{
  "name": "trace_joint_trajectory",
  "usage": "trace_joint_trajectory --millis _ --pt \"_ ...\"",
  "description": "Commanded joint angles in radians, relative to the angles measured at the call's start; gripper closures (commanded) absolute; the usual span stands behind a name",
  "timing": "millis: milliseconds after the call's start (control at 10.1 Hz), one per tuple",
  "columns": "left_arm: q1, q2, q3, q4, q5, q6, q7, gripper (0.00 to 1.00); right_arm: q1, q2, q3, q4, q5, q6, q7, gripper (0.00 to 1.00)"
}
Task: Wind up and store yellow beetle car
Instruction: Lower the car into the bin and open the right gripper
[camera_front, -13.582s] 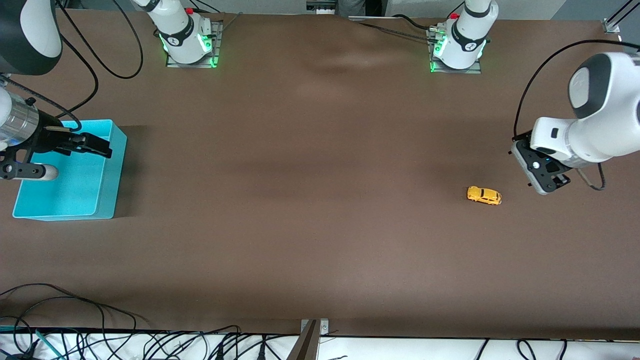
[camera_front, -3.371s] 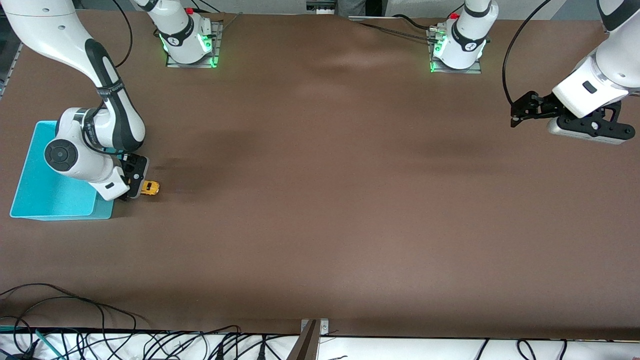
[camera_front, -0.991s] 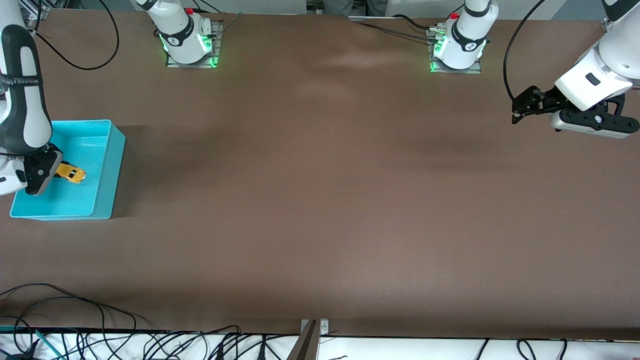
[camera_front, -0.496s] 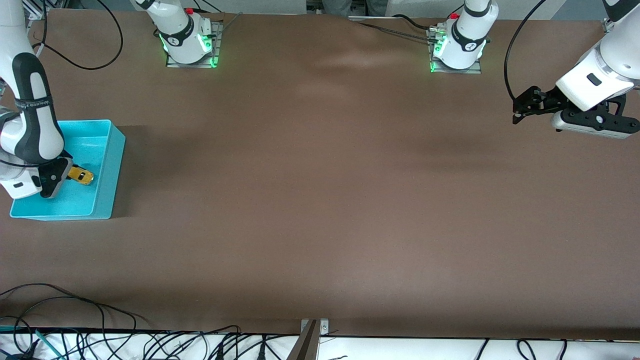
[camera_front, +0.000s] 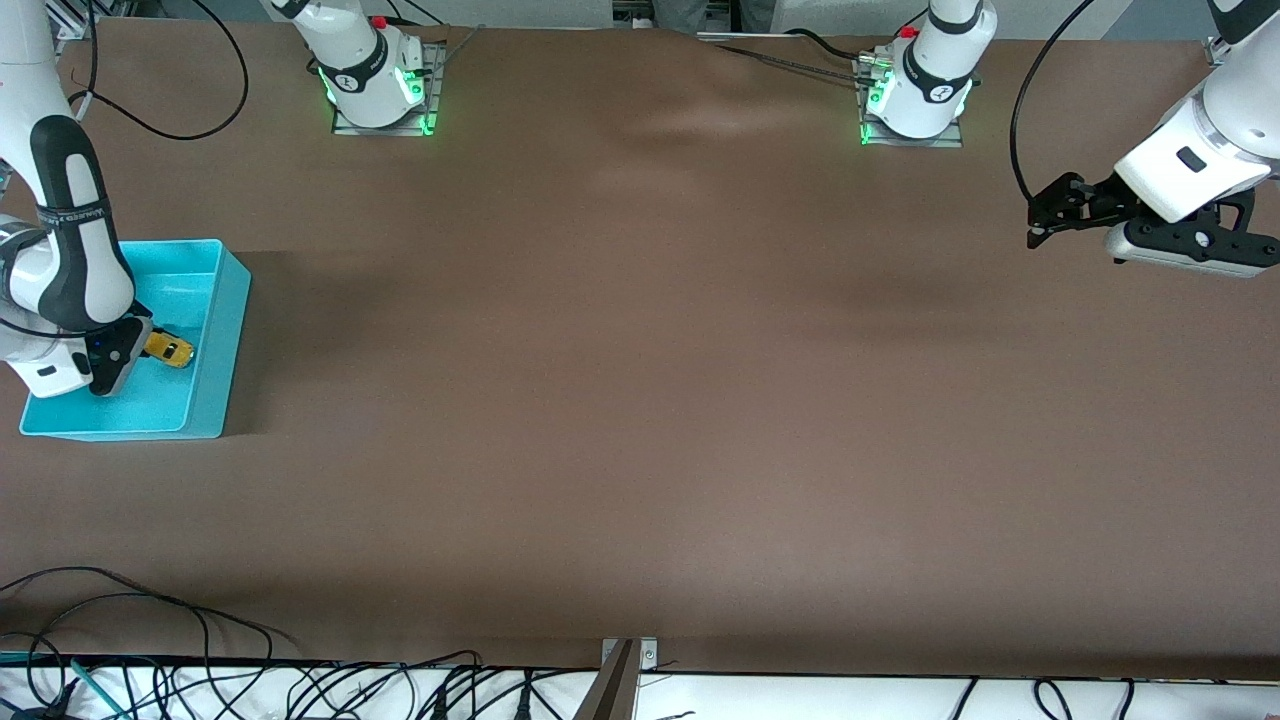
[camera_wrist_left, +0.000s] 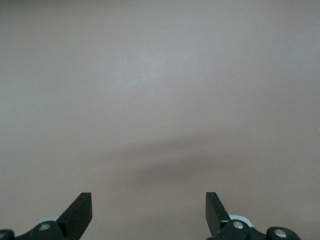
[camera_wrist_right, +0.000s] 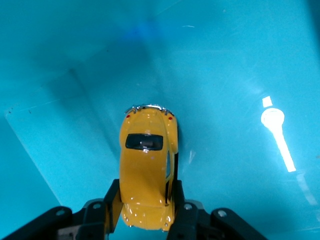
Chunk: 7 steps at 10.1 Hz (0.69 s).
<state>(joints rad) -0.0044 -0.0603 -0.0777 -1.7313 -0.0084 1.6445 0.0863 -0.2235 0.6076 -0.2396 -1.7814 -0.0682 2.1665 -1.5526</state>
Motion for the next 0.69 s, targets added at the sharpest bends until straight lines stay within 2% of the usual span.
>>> trace_joint_trajectory --millis 0,99,595 --pt "0.003 -0.01 0.006 -0.01 -0.013 0.003 0.019 0.0 -0.004 0.006 0.013 0.019 0.034 -0.055 0.0 1.0" --pt "0.003 -0.01 0.006 -0.01 -0.013 0.003 0.019 0.0 0.004 0.004 0.014 0.019 0.048 -0.106 0.029 1.0" --pt "0.006 -0.007 0.004 -0.008 -0.012 0.003 0.019 0.0 0.013 0.018 0.013 0.022 0.044 -0.114 0.025 1.0"
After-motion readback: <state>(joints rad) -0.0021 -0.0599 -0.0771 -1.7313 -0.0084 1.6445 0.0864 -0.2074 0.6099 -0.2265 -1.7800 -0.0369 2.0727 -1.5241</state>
